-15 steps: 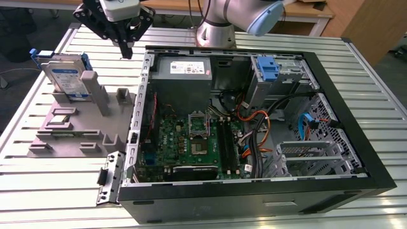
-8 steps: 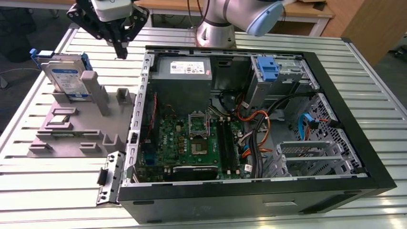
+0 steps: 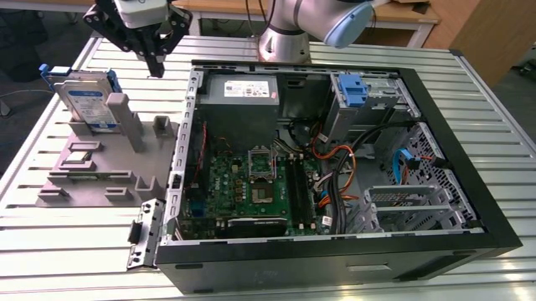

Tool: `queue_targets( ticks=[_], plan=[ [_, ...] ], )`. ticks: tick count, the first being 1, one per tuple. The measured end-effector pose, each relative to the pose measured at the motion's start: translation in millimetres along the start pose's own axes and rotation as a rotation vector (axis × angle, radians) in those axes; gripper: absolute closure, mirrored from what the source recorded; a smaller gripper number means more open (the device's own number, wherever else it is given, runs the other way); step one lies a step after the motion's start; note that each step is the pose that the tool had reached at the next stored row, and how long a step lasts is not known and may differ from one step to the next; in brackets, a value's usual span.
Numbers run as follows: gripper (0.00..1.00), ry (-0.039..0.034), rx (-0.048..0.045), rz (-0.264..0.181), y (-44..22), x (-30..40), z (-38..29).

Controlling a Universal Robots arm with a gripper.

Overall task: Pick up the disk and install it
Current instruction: 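Reach for the disk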

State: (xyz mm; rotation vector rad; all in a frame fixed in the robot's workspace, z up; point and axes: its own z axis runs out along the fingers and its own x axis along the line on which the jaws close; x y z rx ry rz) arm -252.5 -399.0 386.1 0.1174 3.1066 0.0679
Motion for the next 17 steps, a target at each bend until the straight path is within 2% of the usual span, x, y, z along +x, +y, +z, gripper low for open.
queue_targets(
  ticks=[17],
  plan=[
    [0.89, -0.0001, 0.0001, 0.000, -0.5, 5.7, 0.1]
  ],
)
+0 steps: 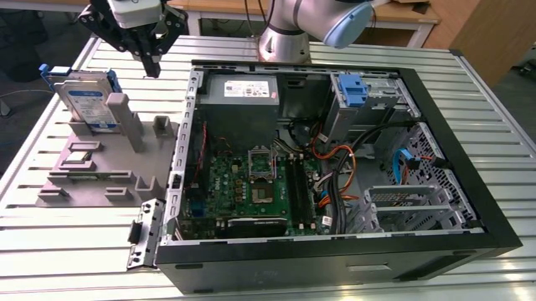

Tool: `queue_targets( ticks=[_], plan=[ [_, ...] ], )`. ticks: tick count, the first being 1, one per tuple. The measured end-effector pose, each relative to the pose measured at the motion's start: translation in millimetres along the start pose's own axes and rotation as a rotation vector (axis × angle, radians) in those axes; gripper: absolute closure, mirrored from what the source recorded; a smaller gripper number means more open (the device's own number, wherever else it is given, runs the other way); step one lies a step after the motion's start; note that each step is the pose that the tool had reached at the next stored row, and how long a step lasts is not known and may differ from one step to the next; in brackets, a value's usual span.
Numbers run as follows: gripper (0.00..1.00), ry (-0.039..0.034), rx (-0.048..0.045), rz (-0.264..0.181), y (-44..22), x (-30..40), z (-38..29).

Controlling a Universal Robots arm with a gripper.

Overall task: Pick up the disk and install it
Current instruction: 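Reach for the disk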

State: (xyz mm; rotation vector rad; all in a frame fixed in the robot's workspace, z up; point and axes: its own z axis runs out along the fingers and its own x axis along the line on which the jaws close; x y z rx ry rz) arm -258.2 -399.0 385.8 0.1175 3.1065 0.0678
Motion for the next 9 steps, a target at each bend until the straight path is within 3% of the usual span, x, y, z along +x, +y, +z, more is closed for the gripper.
queue_targets(
  ticks=[9],
  plan=[
    [0.89, 0.0000, 0.0000, 0.000, -0.1, 1.2, 0.0]
  ],
)
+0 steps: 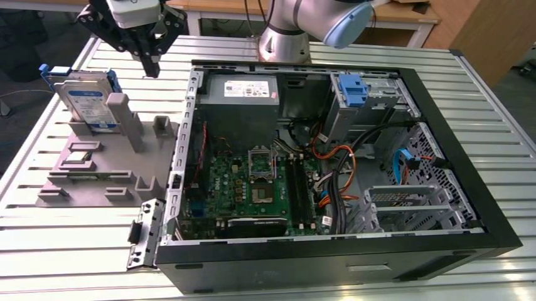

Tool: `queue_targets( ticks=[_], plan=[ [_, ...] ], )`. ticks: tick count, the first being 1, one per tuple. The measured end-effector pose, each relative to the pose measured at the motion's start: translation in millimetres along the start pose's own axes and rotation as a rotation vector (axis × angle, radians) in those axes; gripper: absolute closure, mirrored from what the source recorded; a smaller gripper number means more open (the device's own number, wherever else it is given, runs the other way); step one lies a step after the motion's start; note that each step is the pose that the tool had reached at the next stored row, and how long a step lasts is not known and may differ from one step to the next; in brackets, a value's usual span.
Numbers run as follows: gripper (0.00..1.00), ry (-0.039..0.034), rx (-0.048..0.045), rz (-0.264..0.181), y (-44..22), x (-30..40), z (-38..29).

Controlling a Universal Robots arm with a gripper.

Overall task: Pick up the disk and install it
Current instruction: 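Reach for the disk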

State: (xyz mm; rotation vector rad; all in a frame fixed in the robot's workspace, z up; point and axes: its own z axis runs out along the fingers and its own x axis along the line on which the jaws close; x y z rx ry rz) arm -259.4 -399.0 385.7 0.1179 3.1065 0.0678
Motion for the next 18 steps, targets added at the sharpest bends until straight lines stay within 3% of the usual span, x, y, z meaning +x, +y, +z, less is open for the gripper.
queue_targets(
  ticks=[11, 15, 17, 18],
  plan=[
    [0.89, 0.0000, 0.0000, 0.000, -1.3, 17.3, 0.1],
    [0.89, 0.0000, 0.0000, 0.000, -1.4, 18.1, 0.1],
    [0.89, 0.0000, 0.0000, 0.000, -1.9, 25.6, -0.1],
    [0.89, -0.0001, -0.0001, 0.000, -1.9, 25.7, -0.1]
  ],
)
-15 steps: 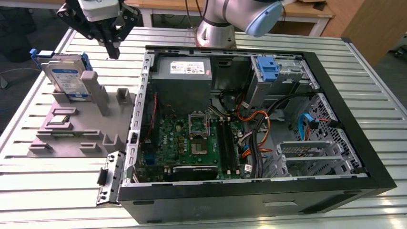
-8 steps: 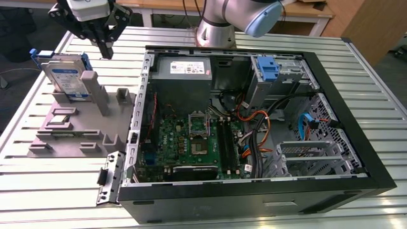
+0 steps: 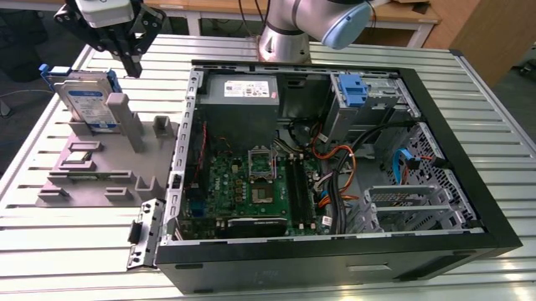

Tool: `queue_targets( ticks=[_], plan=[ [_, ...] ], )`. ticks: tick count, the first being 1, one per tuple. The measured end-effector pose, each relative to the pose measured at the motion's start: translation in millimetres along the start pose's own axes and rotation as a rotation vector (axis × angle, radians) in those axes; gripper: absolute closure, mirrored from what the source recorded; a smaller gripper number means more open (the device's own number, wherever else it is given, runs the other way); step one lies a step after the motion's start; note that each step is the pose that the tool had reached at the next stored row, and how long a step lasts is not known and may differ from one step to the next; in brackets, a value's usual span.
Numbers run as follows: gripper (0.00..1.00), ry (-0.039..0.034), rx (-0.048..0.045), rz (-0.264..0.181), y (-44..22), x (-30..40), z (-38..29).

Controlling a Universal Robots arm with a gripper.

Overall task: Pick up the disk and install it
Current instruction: 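Reach for the disk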

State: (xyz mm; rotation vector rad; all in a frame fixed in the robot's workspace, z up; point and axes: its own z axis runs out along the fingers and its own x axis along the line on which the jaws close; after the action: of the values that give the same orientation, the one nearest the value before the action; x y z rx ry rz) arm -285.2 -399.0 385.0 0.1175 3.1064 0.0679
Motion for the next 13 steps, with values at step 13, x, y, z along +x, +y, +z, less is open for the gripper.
queue_targets(
  ticks=[13],
  plan=[
    [0.89, 0.0000, 0.0001, 0.000, -0.6, 7.1, 0.2]
  ],
)
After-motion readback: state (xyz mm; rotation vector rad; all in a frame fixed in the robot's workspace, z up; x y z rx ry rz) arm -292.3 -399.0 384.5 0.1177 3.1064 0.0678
